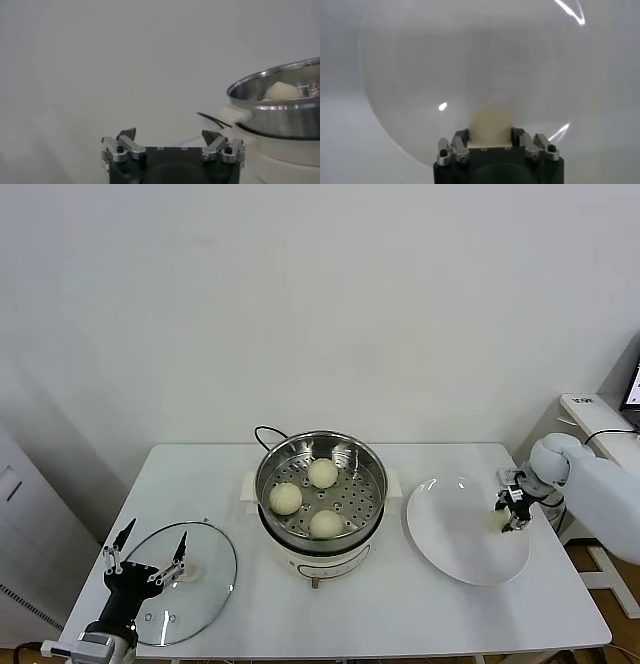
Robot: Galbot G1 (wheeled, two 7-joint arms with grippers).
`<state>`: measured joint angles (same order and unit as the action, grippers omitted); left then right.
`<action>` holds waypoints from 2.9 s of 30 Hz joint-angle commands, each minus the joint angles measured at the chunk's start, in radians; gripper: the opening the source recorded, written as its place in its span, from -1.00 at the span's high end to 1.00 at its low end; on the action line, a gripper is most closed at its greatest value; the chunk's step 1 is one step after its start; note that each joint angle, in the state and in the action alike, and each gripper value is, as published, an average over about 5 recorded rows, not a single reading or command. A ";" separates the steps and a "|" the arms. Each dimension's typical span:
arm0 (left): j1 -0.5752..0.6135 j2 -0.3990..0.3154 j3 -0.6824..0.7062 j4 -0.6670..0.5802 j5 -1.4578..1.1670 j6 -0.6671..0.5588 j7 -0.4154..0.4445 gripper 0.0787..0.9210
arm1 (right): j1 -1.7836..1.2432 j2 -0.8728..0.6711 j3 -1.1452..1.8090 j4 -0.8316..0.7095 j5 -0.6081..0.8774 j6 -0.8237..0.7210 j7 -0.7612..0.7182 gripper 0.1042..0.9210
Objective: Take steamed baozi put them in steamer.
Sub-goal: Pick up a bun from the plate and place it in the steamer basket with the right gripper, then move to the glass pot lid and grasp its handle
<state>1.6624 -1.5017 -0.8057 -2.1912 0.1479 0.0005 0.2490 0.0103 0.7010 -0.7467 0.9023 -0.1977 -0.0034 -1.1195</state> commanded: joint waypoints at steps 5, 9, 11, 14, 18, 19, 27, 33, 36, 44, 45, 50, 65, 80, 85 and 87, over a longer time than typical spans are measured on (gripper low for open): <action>-0.004 -0.002 0.003 -0.011 -0.004 0.001 0.000 -0.77 | 0.611 0.121 -0.500 0.150 0.608 -0.115 -0.020 0.20; -0.003 0.000 0.000 -0.012 -0.010 0.000 0.000 -0.77 | 0.750 0.242 -0.563 0.157 0.777 -0.181 -0.030 0.21; -0.002 -0.001 -0.003 -0.013 -0.014 -0.001 0.001 -0.77 | 0.781 0.304 -0.570 0.169 0.864 -0.234 -0.025 0.21; -0.002 -0.004 -0.007 -0.014 -0.019 -0.002 0.001 -0.77 | 0.780 0.384 -0.570 0.209 0.968 -0.302 -0.004 0.20; -0.001 -0.009 -0.011 -0.014 -0.025 -0.004 0.001 -0.77 | 0.724 0.434 -0.586 0.280 1.029 -0.378 0.050 0.20; -0.001 -0.010 -0.012 -0.014 -0.027 -0.005 0.001 -0.77 | 0.705 0.438 -0.593 0.295 1.037 -0.396 0.063 0.21; 0.001 -0.014 -0.021 -0.011 -0.037 -0.007 0.002 -0.77 | 0.569 0.396 -0.641 0.341 1.021 -0.454 0.122 0.22; -0.001 -0.018 -0.019 -0.004 -0.037 -0.008 0.002 -0.77 | 0.552 0.342 -0.668 0.354 0.935 -0.435 0.108 0.21; -0.004 -0.018 -0.017 -0.001 -0.035 -0.007 0.002 -0.77 | 0.556 0.332 -0.675 0.350 0.917 -0.428 0.102 0.21; -0.006 -0.021 -0.016 0.000 -0.034 -0.007 0.003 -0.77 | 0.564 0.319 -0.692 0.338 0.890 -0.417 0.100 0.20; -0.006 -0.021 -0.016 0.000 -0.034 -0.007 0.003 -0.77 | 0.562 0.317 -0.694 0.339 0.886 -0.417 0.102 0.20; -0.005 -0.022 -0.015 -0.001 -0.034 -0.008 0.003 -0.77 | 0.555 0.313 -0.688 0.334 0.874 -0.413 0.119 0.14; -0.007 -0.019 -0.005 -0.006 -0.030 -0.005 0.003 -0.77 | 0.565 0.247 -0.493 0.298 0.990 -0.407 0.155 -0.74; -0.024 -0.005 0.015 -0.008 -0.016 0.006 -0.004 -0.77 | -0.165 0.020 0.387 0.356 1.263 0.029 1.205 -0.76; -0.024 -0.007 0.026 -0.010 -0.001 0.007 -0.005 -0.77 | -0.561 -0.004 0.750 0.432 1.188 0.113 1.280 -0.76; -0.022 -0.010 0.027 -0.011 0.006 0.007 -0.005 -0.77 | -0.739 0.022 0.914 0.488 1.158 0.116 1.282 -0.76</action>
<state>1.6396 -1.5089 -0.7844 -2.2004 0.1394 0.0062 0.2444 0.0263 0.7813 -0.5991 1.2656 0.9700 -0.0937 -0.2487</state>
